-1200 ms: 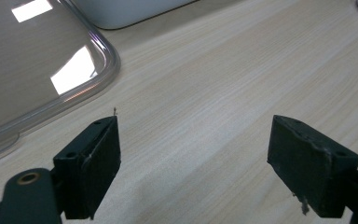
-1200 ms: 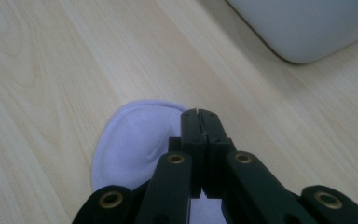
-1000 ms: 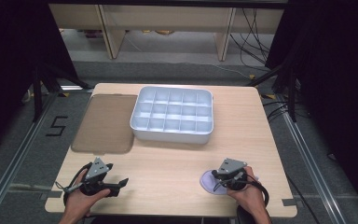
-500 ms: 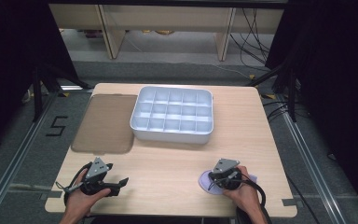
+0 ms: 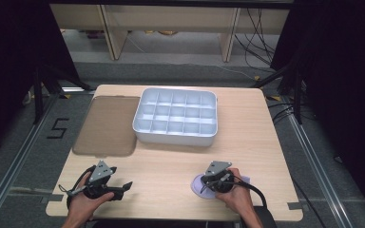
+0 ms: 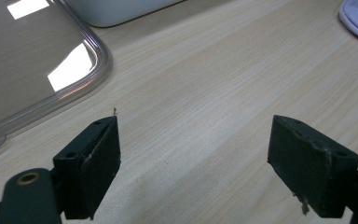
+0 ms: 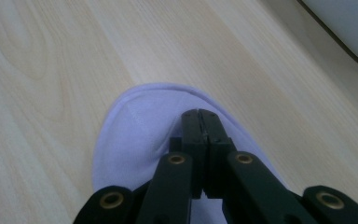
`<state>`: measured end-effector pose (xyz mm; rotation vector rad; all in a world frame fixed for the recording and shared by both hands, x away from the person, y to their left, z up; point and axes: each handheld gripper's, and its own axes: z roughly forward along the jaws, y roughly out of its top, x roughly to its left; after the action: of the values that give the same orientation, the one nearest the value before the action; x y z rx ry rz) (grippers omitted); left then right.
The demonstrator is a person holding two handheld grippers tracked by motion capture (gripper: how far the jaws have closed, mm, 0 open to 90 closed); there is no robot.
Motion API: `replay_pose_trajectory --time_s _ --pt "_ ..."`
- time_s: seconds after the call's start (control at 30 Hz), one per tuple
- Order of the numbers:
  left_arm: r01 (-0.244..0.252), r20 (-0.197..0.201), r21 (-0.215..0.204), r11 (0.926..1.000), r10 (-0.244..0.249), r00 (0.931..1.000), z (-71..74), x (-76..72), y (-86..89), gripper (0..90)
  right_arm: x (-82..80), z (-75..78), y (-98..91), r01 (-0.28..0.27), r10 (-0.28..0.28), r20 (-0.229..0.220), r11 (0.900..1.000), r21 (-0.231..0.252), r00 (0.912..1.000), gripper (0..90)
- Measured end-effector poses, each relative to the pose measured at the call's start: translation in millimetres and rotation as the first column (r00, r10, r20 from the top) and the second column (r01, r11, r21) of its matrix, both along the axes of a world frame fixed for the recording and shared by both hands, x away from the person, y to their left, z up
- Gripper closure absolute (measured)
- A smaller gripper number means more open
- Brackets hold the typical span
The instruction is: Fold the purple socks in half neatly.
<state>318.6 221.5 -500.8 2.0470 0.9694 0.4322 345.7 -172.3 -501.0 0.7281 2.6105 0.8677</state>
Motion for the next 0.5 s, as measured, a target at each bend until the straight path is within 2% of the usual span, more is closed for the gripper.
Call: replay_pose_trajectory --time_s 0.03,0.07,0.1,0.13,0.17,0.2,0.23,0.27,0.3,0.33,0.37,0.4,0.47,0.5 --pt "-0.003 -0.004 0.0 1.0 0.003 1.0 0.2 -0.3 -0.1 16.6 0.0 0.0 0.0 0.0 0.0 0.0 1.0 0.0 1.0 90.0" --pt "-0.012 0.001 -0.018 0.9998 0.012 0.9999 -0.4 -0.4 -1.4 16.6 0.4 0.5 1.0 -0.011 0.011 0.002 0.9999 -0.006 0.9999 90.0" --pt "-0.008 -0.001 -0.007 0.9999 0.008 1.0 0.0 -0.2 -0.7 16.6 -1.4 0.0 4.5 0.01 -0.01 -0.012 0.9999 0.007 0.9999 90.0" --pt "-0.005 0.0 -0.008 1.0 0.005 1.0 -0.2 -0.1 -0.9 16.5 0.5 -0.9 6.4 -0.006 0.006 0.008 1.0 0.005 1.0 90.0" --pt "-0.003 0.009 -0.004 1.0 0.003 1.0 -0.9 -0.1 -1.2 16.6 0.3 0.5 7.3 -0.016 0.016 -0.006 0.9999 -0.001 0.9999 90.0" --pt "0.006 0.008 0.01 0.9999 -0.006 0.9999 -0.5 0.0 -0.7 16.6 0.4 -0.6 10.1 -0.019 0.019 0.009 0.9998 0.004 0.9998 90.0" --pt "-0.005 0.009 -0.013 0.9999 0.005 0.9999 -1.4 -0.4 -2.9 16.7 -0.1 -0.6 12.3 -0.018 0.018 0.008 0.9998 0.003 0.9998 90.0" --pt "-0.006 0.009 -0.007 1.0 0.006 0.9999 -1.4 -0.4 -3.4 16.6 -0.1 -0.9 14.2 -0.022 0.022 0.005 0.9997 0.009 0.9997 90.0" --pt "0.006 0.0 0.015 0.9999 -0.006 1.0 -0.3 -0.3 -2.6 16.7 -0.3 -0.6 15.4 -0.028 0.028 -0.01 0.9995 0.016 0.9996 90.0" --pt "0.012 -0.003 0.015 0.9998 -0.012 0.9999 -0.5 -0.1 -3.1 16.7 -0.2 -1.3 18.6 -0.036 0.036 -0.005 0.9991 0.02 0.9993 90.0" --pt "0.004 -0.002 -0.006 1.0 -0.004 1.0 -1.6 -0.5 -5.2 16.7 -0.2 -1.3 18.6 -0.036 0.036 -0.005 0.9991 0.02 0.9993 90.0" --pt "0.017 0.0 0.005 0.9998 -0.017 0.9999 -1.9 0.0 -5.5 16.7 -0.3 -1.5 20.3 -0.038 0.038 -0.001 0.9991 0.018 0.9993 90.0" --pt "0.017 -0.009 -0.003 0.9999 -0.017 0.9998 -2.2 -0.3 -7.2 16.7 -0.3 -1.2 27.7 -0.048 0.048 -0.001 0.9988 0.011 0.9989 90.0" --pt "0.012 -0.01 -0.021 0.9997 -0.012 0.9999 -3.0 -0.4 -9.4 16.7 -0.3 -1.2 27.7 -0.048 0.048 -0.001 0.9988 0.011 0.9989 90.0"
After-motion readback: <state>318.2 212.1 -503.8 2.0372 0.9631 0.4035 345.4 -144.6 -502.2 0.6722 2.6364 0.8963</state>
